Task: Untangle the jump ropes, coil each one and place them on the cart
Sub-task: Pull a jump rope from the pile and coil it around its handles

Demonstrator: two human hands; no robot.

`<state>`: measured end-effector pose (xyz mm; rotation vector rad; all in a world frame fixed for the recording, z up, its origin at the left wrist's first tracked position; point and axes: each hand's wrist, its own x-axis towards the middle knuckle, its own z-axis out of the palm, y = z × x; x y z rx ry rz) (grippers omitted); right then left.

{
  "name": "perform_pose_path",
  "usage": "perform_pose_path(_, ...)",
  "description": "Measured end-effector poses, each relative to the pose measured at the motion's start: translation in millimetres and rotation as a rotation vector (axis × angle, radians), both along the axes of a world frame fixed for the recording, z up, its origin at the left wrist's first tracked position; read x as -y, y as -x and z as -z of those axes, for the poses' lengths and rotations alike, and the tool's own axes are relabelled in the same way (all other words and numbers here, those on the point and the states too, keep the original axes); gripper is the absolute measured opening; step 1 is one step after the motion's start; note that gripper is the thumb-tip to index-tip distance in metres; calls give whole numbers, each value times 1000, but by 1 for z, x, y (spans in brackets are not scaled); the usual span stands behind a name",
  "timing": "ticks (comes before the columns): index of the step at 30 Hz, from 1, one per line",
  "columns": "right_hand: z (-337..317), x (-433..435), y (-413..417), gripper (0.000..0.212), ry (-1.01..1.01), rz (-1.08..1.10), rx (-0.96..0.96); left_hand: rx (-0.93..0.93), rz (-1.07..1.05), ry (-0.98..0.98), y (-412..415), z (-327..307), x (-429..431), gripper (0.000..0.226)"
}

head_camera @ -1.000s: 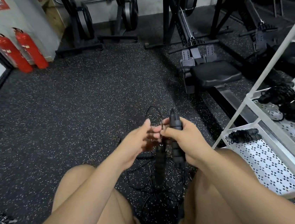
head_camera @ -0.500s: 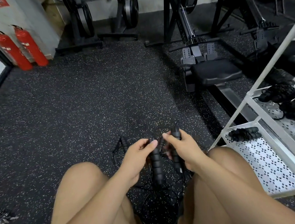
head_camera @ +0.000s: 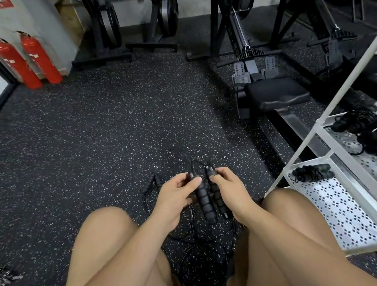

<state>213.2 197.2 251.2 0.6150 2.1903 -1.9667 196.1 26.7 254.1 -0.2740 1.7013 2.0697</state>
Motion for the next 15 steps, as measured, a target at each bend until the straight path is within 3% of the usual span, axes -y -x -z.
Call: perform_pose_path(15, -3, 5, -8, 30, -3, -76, -107, -19, 0, -44, 3, 3, 2, 19)
